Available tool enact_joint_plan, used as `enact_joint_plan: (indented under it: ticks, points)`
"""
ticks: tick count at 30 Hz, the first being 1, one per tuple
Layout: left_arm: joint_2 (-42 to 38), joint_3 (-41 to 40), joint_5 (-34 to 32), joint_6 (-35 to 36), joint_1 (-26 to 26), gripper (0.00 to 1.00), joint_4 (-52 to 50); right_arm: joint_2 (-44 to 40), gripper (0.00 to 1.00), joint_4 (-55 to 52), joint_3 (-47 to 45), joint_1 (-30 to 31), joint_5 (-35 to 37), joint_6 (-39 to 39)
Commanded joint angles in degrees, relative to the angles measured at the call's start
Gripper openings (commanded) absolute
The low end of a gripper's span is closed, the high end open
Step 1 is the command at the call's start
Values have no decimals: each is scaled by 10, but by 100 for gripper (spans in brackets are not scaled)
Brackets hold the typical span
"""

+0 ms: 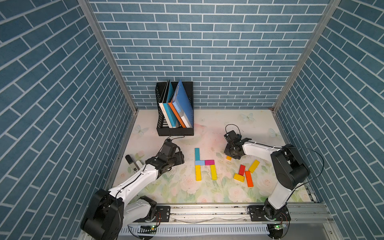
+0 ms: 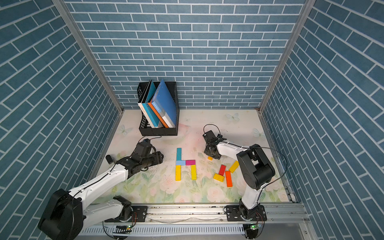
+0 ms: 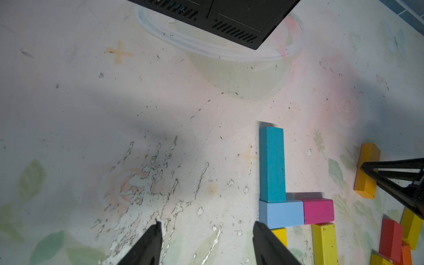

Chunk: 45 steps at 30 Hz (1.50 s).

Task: Assemble the letter h with building blocks
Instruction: Move the building block to the center of the board.

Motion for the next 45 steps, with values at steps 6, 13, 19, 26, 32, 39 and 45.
enact_joint_plan:
  ticks: [6,13,19,26,32,39,45]
  points:
    - [4,-3,2,4,-1,68,1,31,10,-53,33,51,-1,-131]
    - [30,-1,28,-1,-1,68,9,53,9,-47,58,65,-10,-129]
    - [41,0,34,-7,-2,67,18,55,10,-24,46,71,-27,-120]
    - [51,3,39,-9,-3,67,22,44,49,-35,39,71,-7,-114]
    - [46,0,35,-7,-2,67,20,31,52,-42,40,72,-5,-118]
    - [47,-6,35,-9,-2,67,24,29,33,-46,16,72,6,-110]
    - [47,-6,34,-6,-2,67,24,25,31,-39,11,73,4,-109]
